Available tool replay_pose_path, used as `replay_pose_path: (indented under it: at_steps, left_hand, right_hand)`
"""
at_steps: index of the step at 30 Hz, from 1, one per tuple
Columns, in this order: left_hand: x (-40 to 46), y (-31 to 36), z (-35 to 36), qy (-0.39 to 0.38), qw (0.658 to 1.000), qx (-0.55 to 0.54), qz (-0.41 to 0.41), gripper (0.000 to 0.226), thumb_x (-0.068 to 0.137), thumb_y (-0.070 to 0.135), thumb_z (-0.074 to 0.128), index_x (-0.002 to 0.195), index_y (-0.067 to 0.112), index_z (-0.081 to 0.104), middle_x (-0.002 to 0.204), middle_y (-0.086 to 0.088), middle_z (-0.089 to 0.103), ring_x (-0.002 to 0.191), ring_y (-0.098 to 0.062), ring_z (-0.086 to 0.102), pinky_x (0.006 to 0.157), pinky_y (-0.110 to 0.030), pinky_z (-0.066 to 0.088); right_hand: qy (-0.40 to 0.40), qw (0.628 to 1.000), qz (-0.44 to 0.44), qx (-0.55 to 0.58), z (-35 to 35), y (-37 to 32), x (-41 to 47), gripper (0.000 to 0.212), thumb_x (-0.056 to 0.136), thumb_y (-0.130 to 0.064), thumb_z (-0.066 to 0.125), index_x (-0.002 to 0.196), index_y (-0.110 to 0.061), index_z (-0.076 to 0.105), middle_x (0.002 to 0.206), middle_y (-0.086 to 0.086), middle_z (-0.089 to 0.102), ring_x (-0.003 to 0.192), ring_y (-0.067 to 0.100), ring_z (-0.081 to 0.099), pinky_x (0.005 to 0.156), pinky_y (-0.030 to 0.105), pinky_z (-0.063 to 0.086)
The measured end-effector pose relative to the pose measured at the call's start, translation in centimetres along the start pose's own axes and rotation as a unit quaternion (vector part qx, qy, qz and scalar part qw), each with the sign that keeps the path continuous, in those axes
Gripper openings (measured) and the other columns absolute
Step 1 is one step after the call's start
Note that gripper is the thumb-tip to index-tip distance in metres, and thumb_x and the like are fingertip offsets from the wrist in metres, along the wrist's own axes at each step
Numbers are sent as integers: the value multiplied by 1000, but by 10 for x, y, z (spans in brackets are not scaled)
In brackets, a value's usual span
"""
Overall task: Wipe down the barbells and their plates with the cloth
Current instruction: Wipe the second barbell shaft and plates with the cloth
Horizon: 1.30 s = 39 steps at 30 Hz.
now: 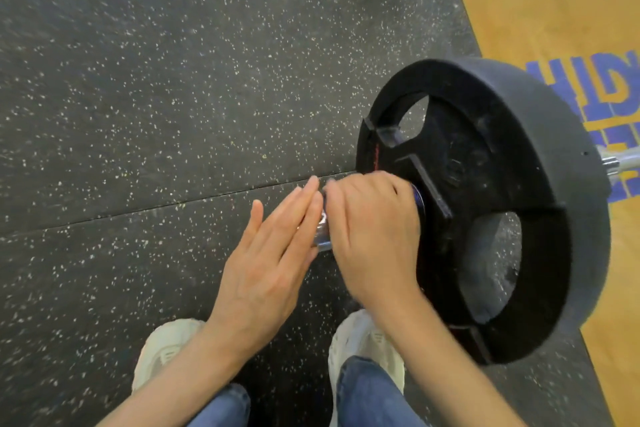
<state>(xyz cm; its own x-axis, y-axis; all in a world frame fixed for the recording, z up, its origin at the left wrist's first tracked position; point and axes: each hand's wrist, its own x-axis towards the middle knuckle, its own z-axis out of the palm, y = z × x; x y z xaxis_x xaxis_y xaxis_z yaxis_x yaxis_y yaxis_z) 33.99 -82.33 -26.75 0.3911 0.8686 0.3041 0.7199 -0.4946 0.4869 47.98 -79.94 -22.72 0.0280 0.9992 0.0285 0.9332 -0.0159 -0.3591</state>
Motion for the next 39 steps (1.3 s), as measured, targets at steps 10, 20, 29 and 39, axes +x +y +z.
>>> replay_pose_path:
  at_steps: [10, 20, 29, 39]
  left_hand:
    - [6, -6, -1, -5, 1000, 5, 0, 46, 108, 15, 30, 152, 1, 27, 159, -14, 29, 148, -22, 30, 127, -37, 3]
    - [28, -14, -1, -5, 999, -27, -42, 52, 102, 7, 33, 152, -4, 31, 161, -15, 31, 150, -24, 28, 127, -36, 1]
    - [50, -27, -4, -12, 998, -30, -46, 51, 101, 0, 36, 152, -3, 34, 159, -15, 36, 148, -24, 32, 127, -34, 0]
    - [88, -57, -12, -67, 984, -140, -87, 50, 108, 21, 24, 155, 5, 32, 159, -3, 36, 150, -9, 25, 124, -22, -3]
  right_hand:
    - [62, 998, -25, -5, 8, 0, 6, 40, 104, -25, 35, 89, -19, 71, 91, -3, 70, 95, 21, 60, 98, 38, 36]
    - [130, 991, -17, -40, 13, -9, 42, 47, 102, -22, 41, 62, -21, 63, 57, -1, 59, 64, 26, 61, 76, 38, 43]
    - [77, 994, -19, -74, 15, -12, 70, 46, 100, -25, 25, 62, -23, 50, 64, 5, 66, 68, 32, 61, 70, 39, 28]
    - [86, 993, -75, -4, 27, 6, 61, 49, 108, -39, 29, 142, -13, 54, 149, 5, 51, 145, 27, 37, 125, 47, 13]
